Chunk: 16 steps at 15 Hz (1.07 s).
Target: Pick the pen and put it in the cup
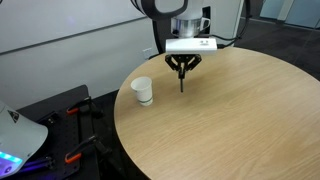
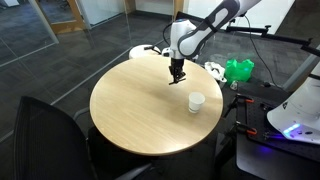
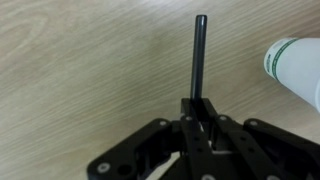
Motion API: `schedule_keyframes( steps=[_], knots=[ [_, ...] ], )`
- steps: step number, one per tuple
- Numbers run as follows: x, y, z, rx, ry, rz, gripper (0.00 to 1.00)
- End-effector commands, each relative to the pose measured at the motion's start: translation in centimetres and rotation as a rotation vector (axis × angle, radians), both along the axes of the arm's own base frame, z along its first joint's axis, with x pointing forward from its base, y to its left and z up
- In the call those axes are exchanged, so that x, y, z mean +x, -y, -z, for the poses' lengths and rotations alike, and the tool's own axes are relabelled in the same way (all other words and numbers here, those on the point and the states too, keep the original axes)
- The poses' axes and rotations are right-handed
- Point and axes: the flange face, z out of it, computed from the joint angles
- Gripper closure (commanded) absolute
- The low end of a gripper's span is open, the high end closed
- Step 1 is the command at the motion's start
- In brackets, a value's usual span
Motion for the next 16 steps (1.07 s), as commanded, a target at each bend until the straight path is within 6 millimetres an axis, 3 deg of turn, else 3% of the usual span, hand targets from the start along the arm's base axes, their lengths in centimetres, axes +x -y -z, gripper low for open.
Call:
schedule_keyframes(
  steps=[1,6,7,16],
  knots=[
    [0.0,-0.3,0.0,0.001,-0.002,-0.003,0.87],
    [-0.1,0.0,0.3,-0.001,-0.007,0.001,0.87],
    [0.2,0.2,0.2,0.022,0.017,-0.009,0.97],
    [0.2,3.2,-1.6,0.171,0.208,-0.216,0.97]
  ],
)
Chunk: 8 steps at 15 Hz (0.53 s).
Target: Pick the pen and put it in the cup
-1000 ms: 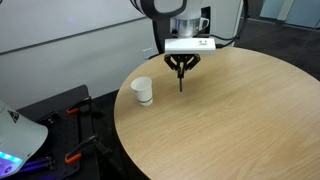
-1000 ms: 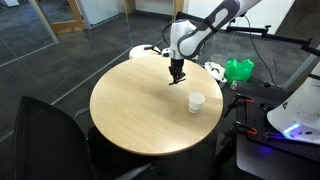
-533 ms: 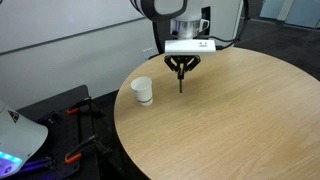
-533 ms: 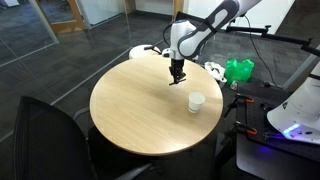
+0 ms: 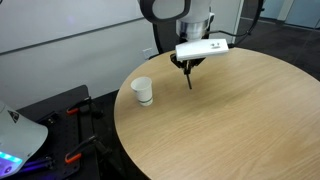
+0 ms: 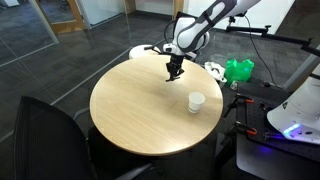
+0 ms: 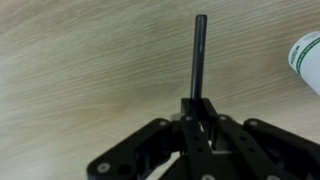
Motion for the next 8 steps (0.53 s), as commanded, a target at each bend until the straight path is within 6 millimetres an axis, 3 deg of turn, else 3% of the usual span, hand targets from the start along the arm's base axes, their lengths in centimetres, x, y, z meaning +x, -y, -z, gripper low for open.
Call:
schedule_keyframes(
  steps=[1,8],
  knots=[
    [-0.4,0.9,-1.1,0.067,0.073,-0.117,0.97],
    [-1.2,0.9,-2.2,0.174,0.162,-0.351,0.97]
  ],
)
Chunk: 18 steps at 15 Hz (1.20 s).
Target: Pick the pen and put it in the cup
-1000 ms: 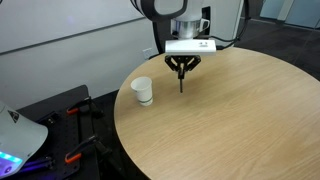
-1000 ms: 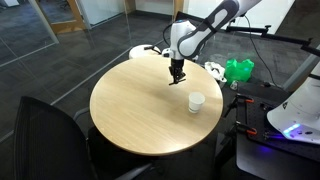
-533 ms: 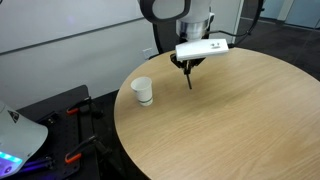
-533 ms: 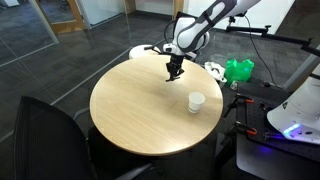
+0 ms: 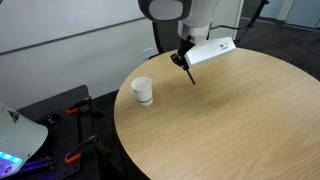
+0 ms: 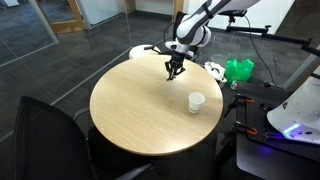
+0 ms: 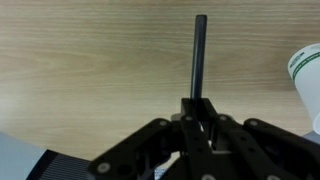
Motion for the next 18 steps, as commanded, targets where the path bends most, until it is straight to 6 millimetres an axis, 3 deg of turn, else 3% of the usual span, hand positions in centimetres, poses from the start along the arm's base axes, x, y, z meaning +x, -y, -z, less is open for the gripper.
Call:
schedule_keyframes(
  steps=[1,12,18],
  knots=[
    [-0.8,-0.6,-1.9,0.058,0.039,-0.115,0.97],
    [-3.3,-2.3,-5.4,0.232,-0.012,-0.422,0.97],
    [-5.0,-3.4,-5.5,0.302,-0.051,-0.551,0.97]
  ],
)
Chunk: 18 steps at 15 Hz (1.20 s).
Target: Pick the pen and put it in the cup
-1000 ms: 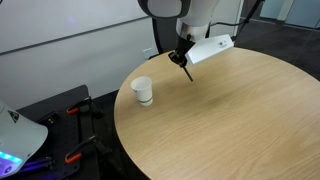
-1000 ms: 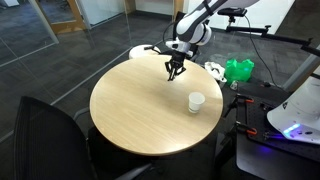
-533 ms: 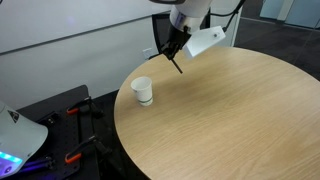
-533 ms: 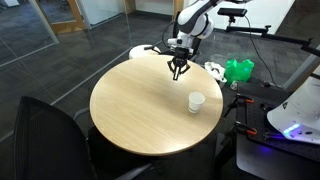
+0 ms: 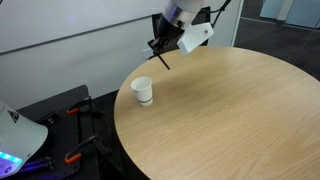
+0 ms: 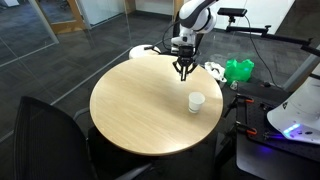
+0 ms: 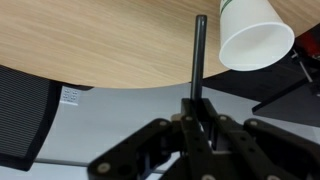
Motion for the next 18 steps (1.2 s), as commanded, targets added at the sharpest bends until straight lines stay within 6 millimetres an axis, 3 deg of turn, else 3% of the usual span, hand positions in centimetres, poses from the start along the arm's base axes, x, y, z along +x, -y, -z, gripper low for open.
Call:
schedule_keyframes(
  steps=[1,7,12,13,14,18],
  knots=[
    [-1.4,-0.9,-0.7,0.052,0.001,-0.082,0.97],
    [-3.1,-1.6,0.0,0.113,-0.025,-0.176,0.97],
    [-3.6,-3.2,-0.7,0.153,-0.063,-0.224,0.97],
    [-2.5,-3.2,0.5,0.143,-0.051,-0.202,0.97],
    [-2.6,-3.3,0.5,0.147,-0.052,-0.204,0.87],
    [-2.6,-3.2,0.9,0.149,-0.059,-0.201,0.87]
  ],
)
